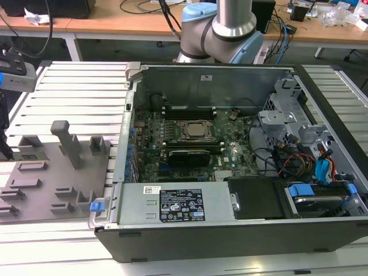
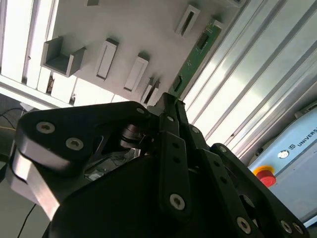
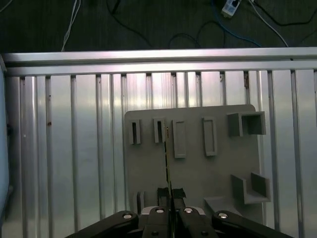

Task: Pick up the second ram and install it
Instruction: 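Pick up the second ram and move it above second insertion slot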

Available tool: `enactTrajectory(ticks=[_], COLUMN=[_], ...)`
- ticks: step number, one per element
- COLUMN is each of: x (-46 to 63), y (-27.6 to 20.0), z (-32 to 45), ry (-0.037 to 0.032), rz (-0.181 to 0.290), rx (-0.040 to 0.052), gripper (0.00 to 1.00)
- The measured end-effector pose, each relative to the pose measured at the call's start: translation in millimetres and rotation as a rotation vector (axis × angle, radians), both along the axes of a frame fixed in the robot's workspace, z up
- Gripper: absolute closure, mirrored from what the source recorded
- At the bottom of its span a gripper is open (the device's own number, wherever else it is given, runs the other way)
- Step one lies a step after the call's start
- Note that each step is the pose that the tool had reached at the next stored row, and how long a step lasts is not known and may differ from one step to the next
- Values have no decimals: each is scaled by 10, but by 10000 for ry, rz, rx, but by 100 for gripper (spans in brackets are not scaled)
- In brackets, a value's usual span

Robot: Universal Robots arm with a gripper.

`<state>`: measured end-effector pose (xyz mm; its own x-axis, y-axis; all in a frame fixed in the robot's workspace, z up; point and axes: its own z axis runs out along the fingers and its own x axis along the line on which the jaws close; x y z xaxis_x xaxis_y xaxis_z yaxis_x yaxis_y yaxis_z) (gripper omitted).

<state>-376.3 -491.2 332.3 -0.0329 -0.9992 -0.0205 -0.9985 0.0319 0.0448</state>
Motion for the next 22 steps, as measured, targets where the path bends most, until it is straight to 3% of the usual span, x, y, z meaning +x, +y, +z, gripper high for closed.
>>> enactTrajectory(ticks=[12, 22], x=[0, 0], y=[0, 1], z=[222, 453], ry=[0, 0], rz=[0, 0], rx=[0, 0], gripper=[87, 87])
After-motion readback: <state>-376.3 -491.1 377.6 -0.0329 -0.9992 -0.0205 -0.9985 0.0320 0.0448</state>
